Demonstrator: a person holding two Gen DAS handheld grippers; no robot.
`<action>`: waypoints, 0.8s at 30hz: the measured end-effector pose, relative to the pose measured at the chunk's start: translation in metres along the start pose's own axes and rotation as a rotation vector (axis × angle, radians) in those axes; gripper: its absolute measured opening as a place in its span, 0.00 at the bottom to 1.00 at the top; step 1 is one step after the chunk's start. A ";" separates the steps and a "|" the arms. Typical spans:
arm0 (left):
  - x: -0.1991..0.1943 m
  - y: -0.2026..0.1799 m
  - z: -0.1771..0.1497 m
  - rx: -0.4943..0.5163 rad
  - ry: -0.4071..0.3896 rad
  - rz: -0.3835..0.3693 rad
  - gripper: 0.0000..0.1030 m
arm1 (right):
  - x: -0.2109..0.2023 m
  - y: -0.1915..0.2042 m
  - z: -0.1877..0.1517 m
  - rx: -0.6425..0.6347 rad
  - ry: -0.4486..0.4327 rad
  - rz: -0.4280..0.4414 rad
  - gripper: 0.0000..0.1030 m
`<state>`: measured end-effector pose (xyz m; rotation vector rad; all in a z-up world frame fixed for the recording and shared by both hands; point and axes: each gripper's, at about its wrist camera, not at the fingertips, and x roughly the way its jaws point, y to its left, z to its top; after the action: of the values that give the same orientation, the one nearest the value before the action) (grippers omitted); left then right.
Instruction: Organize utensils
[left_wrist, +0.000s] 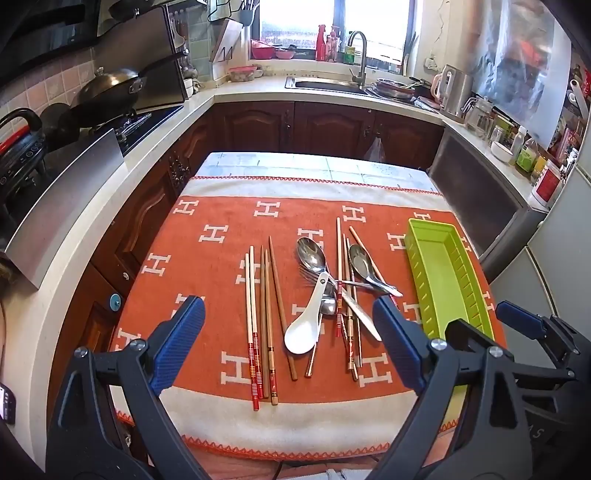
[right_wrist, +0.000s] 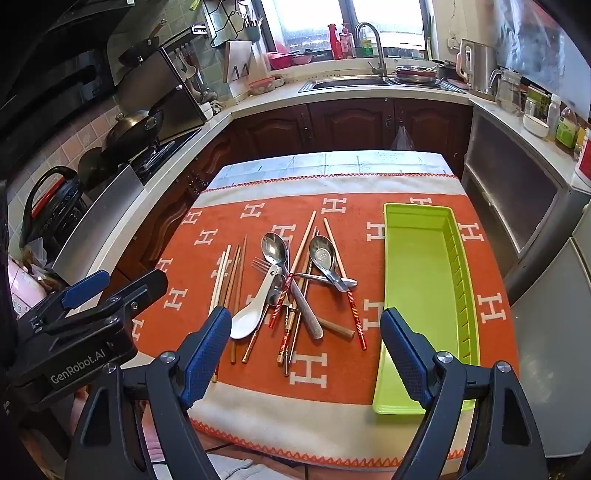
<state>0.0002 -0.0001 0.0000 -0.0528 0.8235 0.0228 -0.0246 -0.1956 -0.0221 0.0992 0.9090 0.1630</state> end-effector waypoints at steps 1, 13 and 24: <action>0.000 0.000 0.000 0.002 -0.011 0.000 0.88 | 0.001 -0.001 0.000 0.000 0.001 0.000 0.82; 0.007 -0.001 0.001 0.001 0.003 0.005 0.88 | 0.001 0.000 -0.002 0.001 0.002 0.001 0.82; 0.010 -0.001 -0.005 0.001 0.013 0.001 0.88 | 0.003 0.001 -0.003 0.002 0.003 0.001 0.82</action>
<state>0.0030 -0.0014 -0.0105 -0.0521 0.8368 0.0228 -0.0254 -0.1944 -0.0260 0.1011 0.9122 0.1627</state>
